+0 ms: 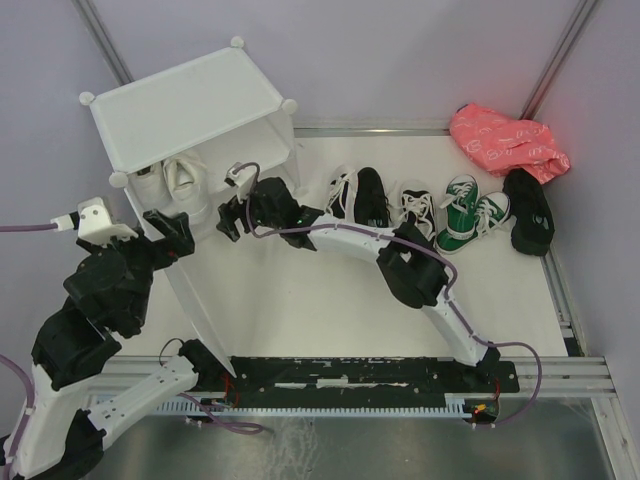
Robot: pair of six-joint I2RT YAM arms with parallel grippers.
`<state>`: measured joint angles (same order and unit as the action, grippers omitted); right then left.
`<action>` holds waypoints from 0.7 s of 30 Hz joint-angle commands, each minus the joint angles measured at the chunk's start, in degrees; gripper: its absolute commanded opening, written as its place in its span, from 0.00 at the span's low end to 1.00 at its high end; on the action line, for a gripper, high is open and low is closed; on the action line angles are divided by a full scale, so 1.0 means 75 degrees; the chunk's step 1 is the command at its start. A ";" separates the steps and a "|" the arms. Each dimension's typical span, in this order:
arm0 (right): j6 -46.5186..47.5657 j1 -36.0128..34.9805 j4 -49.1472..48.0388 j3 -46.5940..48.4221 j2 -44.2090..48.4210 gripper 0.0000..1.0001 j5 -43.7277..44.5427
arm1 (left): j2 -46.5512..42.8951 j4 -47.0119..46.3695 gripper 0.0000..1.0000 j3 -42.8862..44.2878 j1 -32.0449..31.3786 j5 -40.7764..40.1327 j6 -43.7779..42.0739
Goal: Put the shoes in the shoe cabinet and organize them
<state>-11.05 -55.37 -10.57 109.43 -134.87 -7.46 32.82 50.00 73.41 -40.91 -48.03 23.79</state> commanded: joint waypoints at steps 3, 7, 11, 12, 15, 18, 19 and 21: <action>0.0329 -0.0313 -0.0586 -0.0564 0.1931 0.93 0.0401 | -0.0196 -0.0373 0.99 0.0003 0.0007 -0.0020 -0.0260; 0.0322 -0.0438 -0.0013 0.0024 0.1848 0.94 0.0487 | -0.0282 -0.0395 0.99 -0.0010 0.0005 -0.0001 -0.0245; 0.0247 -0.0480 0.0509 0.1047 0.1117 0.94 0.0293 | -0.0341 -0.0387 0.99 0.0029 0.0005 0.0055 -0.0218; 0.0227 -0.0496 0.0618 0.1285 0.0917 0.94 0.0282 | -0.0343 -0.0384 0.99 0.0048 0.0005 0.0072 -0.0216; 0.0055 -0.0501 0.0764 0.1870 0.0421 0.94 0.0223 | -0.0336 -0.0350 0.99 0.0128 0.0008 0.0065 -0.0219; -0.0058 -0.0521 0.0804 0.2266 0.0093 0.94 0.0265 | -0.0315 -0.0307 0.99 0.0210 0.0006 0.0082 -0.0227; -0.0017 -0.0534 0.0867 0.2386 -0.0007 0.94 0.0416 | -0.0320 -0.0292 0.99 0.0234 0.0005 0.0087 -0.0230; 0.0050 -0.0549 0.0844 0.2619 -0.0235 0.93 0.0731 | -0.0310 -0.0292 0.99 0.0260 0.0005 0.0094 -0.0225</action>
<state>-10.41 -59.27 -5.23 124.25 -133.84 -5.13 30.46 49.54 73.47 -40.91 -47.55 23.79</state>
